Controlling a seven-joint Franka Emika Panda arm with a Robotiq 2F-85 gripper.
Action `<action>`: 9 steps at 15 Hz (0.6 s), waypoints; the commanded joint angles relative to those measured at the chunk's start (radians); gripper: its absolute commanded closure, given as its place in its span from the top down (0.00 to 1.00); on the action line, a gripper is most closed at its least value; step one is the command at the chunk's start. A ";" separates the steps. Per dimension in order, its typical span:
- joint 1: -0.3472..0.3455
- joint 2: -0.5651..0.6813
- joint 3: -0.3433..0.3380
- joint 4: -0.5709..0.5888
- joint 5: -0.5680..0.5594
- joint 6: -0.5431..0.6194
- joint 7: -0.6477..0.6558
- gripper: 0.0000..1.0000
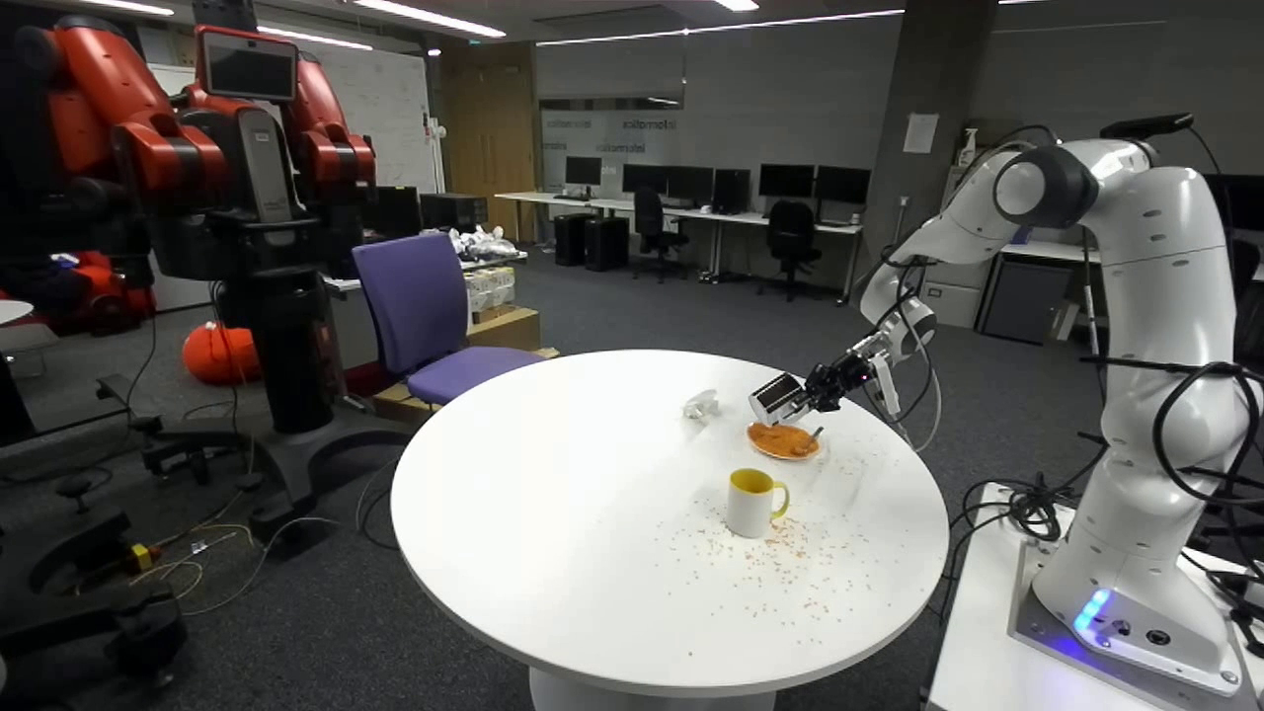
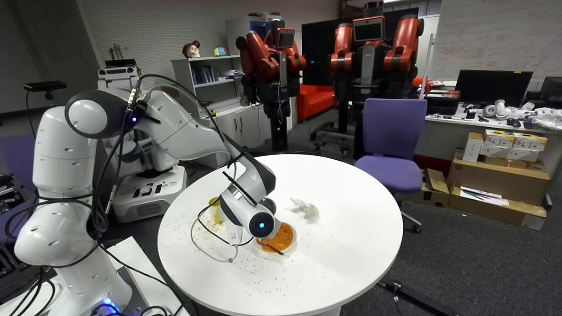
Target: Empty the content of the black mug onto the plate
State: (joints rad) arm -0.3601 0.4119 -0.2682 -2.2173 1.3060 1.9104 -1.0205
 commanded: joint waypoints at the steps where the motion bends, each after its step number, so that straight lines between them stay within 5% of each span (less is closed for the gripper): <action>1: -0.031 0.063 0.006 0.082 0.032 -0.107 0.007 0.05; 9: -0.065 0.155 0.009 0.169 0.019 -0.307 0.018 0.05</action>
State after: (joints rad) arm -0.3902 0.5561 -0.2676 -2.0890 1.3180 1.7132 -1.0174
